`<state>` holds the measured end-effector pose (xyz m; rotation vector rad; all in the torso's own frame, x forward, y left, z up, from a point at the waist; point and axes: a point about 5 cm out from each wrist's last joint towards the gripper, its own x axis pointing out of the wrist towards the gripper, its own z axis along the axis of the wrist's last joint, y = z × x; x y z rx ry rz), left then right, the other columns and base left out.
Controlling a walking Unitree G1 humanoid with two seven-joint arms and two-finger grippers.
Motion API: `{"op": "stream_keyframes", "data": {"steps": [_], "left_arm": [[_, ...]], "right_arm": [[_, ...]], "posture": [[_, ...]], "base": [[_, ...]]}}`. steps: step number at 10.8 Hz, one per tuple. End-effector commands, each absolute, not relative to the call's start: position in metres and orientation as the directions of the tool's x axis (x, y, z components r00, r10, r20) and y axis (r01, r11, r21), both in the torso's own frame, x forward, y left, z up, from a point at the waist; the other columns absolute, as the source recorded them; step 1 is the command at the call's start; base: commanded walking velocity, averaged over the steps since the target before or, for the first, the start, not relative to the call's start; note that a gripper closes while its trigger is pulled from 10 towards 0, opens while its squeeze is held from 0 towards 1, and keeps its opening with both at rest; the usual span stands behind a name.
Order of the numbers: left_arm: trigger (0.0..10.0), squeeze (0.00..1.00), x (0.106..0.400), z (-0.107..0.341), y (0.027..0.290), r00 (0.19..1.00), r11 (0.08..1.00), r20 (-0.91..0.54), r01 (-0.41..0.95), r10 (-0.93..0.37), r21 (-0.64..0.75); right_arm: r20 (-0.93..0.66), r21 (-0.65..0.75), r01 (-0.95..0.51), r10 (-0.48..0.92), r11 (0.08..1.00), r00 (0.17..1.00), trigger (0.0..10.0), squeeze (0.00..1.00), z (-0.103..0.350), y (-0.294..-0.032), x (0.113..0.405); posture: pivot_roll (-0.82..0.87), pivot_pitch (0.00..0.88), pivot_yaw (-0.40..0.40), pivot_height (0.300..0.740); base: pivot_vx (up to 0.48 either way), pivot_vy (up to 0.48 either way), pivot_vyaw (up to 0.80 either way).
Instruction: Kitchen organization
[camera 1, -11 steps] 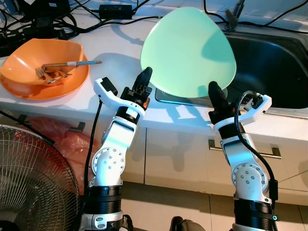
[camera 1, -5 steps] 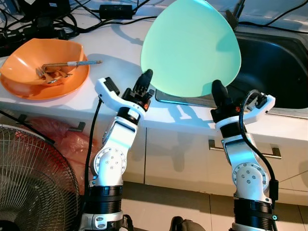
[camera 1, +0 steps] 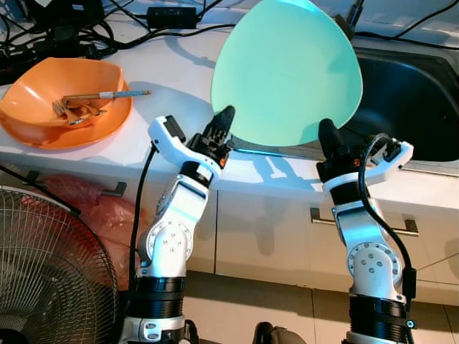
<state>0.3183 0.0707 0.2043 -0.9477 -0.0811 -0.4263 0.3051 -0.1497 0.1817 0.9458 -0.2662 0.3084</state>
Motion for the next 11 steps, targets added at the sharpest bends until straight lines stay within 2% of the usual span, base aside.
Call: {"op": "stream_keyframes", "data": {"steps": [1, 3, 4, 5, 8, 11], "left_arm": [[10.0, 1.00, 0.313, 0.223, 0.052, 0.866, 0.470, 0.324, 0.484, -0.382, -0.739], [10.0, 1.00, 0.313, 0.223, 0.051, 0.863, 0.467, 0.323, 0.486, -0.388, -0.739], [10.0, 0.00, 0.312, 0.223, 0.049, 0.857, 0.485, 0.320, 0.498, -0.405, -0.719], [10.0, 0.00, 0.312, 0.222, 0.049, 0.859, 0.486, 0.315, 0.493, -0.403, -0.722], [10.0, 0.00, 0.312, 0.221, 0.049, 0.862, 0.494, 0.308, 0.488, -0.404, -0.720], [10.0, 0.00, 0.312, 0.221, 0.049, 0.861, 0.495, 0.304, 0.488, -0.407, -0.719]], "right_arm": [[0.339, 0.751, -0.364, 0.150, 0.551, 0.929, 10.0, 0.00, 0.180, -0.148, 0.305], [0.344, 0.762, -0.360, 0.135, 0.539, 0.929, 10.0, 0.00, 0.181, -0.150, 0.305], [0.361, 0.800, -0.356, 0.087, 0.483, 0.929, 10.0, 0.00, 0.183, -0.154, 0.306], [0.375, 0.835, -0.357, 0.041, 0.420, 0.926, 10.0, 0.00, 0.187, -0.159, 0.306], [0.362, 0.876, -0.329, -0.029, 0.352, 0.932, 10.0, 0.00, 0.186, -0.167, 0.308], [0.339, 0.893, -0.301, -0.060, 0.334, 0.939, 10.0, 0.00, 0.182, -0.174, 0.309]], "posture": [[0.02, 0.157, -0.007, 0.740], [0.02, 0.156, -0.007, 0.740], [0.02, 0.153, -0.008, 0.740], [0.02, 0.152, -0.009, 0.740], [0.02, 0.156, -0.009, 0.740], [0.02, 0.160, -0.008, 0.740]], "base": [[0.000, 0.000, 0.00], [0.000, 0.000, 0.00], [0.000, 0.000, 0.00], [0.000, 0.000, 0.00], [0.000, 0.000, 0.00], [0.000, 0.000, 0.00]]}}
